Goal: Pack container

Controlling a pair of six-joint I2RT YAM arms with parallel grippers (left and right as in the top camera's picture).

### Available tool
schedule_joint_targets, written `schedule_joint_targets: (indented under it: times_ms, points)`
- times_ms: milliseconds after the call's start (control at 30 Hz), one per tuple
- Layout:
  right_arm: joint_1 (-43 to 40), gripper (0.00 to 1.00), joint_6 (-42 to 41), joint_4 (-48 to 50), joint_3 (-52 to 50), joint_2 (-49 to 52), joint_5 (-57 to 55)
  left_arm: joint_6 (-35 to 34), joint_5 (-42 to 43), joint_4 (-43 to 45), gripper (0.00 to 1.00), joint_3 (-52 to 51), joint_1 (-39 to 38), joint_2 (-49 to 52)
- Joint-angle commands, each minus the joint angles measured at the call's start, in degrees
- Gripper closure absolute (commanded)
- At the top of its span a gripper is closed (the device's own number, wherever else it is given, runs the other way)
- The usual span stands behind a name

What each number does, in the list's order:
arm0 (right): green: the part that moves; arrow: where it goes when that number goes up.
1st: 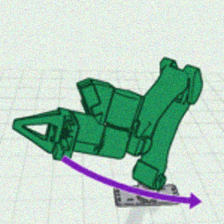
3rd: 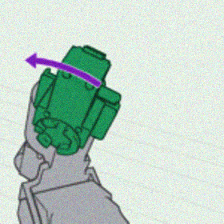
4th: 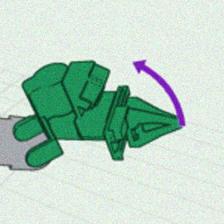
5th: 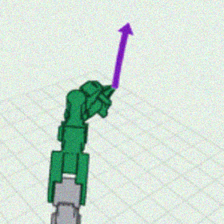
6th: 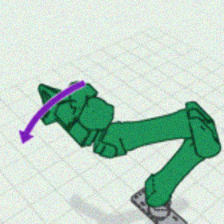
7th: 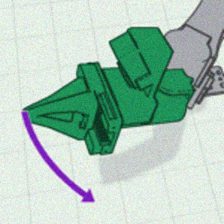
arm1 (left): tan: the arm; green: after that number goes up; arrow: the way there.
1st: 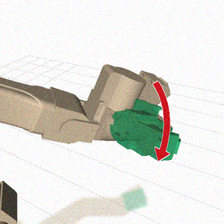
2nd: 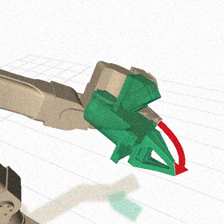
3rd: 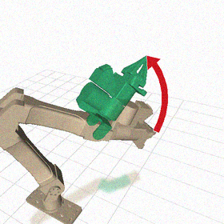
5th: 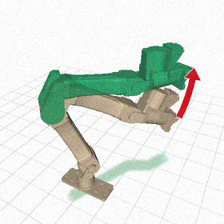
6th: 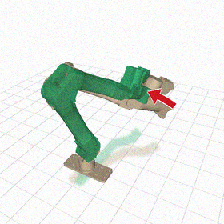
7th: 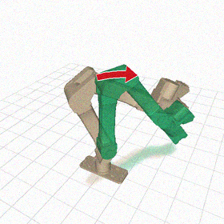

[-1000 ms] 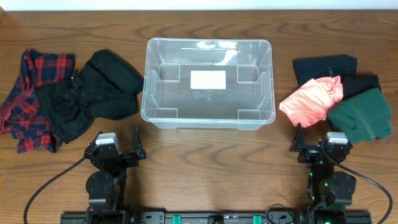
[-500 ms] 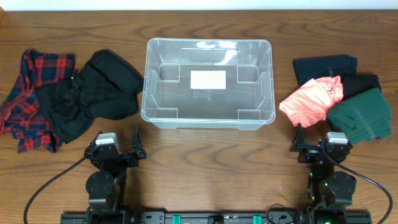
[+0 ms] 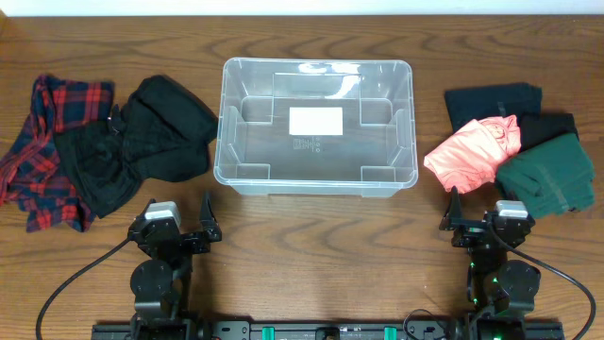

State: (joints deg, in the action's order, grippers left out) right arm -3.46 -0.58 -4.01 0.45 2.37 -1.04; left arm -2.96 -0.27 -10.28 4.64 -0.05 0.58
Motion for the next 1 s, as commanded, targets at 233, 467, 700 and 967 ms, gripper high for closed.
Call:
schedule_joint_targets:
  times_ms: [233, 467, 700, 967]
  points:
    - [0.59, 0.01, 0.87, -0.22, -0.13, 0.26, 0.22, 0.74, 0.66, 4.17, 0.02, 0.11, 0.31, -0.35]
    - [0.59, 0.01, 0.87, -0.22, -0.13, 0.26, 0.22, -3.39, 0.04, -4.22, 0.02, 16.81, 3.78, 11.61]
    - [0.59, 0.01, 0.87, -0.22, -0.13, 0.26, 0.22, -3.32, 4.59, -23.30, 0.02, 48.50, 8.15, 45.66]
    - [0.59, 0.01, 0.87, -0.22, -0.13, 0.26, 0.22, -3.37, 18.12, -35.54, 0.02, 69.96, 8.17, 73.50]
